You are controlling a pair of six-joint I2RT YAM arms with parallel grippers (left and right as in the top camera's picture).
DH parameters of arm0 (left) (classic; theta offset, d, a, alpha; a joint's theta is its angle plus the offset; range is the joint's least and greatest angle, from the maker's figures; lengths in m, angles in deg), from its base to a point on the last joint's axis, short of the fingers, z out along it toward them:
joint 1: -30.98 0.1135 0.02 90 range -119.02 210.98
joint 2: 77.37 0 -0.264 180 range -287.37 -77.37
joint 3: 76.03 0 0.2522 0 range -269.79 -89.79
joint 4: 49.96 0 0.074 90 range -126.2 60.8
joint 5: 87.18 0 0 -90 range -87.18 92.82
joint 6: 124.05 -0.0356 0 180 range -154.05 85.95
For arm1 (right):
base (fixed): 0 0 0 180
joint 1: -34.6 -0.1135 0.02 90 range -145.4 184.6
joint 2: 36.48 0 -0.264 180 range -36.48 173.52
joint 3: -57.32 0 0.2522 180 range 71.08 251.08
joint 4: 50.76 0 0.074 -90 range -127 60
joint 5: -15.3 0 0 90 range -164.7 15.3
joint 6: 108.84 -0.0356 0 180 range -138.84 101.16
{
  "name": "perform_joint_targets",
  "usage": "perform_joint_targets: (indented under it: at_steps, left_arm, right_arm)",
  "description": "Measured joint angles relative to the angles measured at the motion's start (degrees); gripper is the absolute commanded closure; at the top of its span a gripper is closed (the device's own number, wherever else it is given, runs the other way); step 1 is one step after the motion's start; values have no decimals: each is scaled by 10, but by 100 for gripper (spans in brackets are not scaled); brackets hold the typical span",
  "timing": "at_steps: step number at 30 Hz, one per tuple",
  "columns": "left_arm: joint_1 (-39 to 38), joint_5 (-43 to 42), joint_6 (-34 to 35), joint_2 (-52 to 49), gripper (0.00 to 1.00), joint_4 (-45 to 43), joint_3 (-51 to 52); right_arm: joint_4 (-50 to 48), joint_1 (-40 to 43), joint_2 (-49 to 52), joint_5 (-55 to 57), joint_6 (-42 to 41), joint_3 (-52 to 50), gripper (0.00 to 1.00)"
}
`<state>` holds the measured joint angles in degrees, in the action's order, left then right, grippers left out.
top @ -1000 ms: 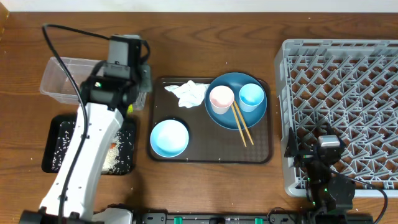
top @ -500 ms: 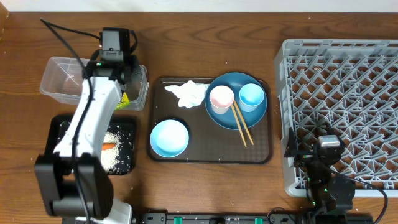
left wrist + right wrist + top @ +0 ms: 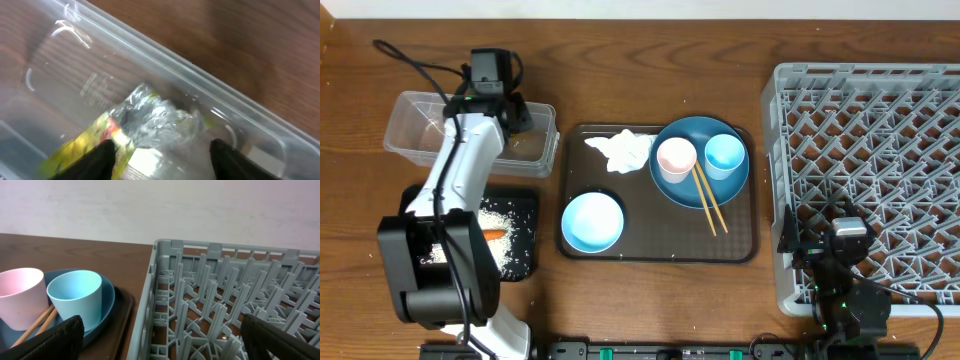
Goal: Sort waste into correct bins and load items into the dishwasher rack
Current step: 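Open the left gripper to drop the wrapper into the clear bin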
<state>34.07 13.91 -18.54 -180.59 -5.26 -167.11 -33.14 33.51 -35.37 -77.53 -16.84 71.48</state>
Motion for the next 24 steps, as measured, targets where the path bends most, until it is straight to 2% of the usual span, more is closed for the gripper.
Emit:
perform_joint_targets:
  at_steps: [2,13,18,24]
  left_arm:
    - [5,-5,5,0,19,1,0]
    - [4,-139,11,9,15,15,0]
    - [4,-167,11,55,7,40,0]
    - [4,-209,14,106,2,47,0]
  right_arm:
    - [0,0,0,0,0,0,1]
    - [0,0,0,0,0,0,1]
    - [0,0,0,0,0,0,1]
    - [0,0,0,0,0,0,1]
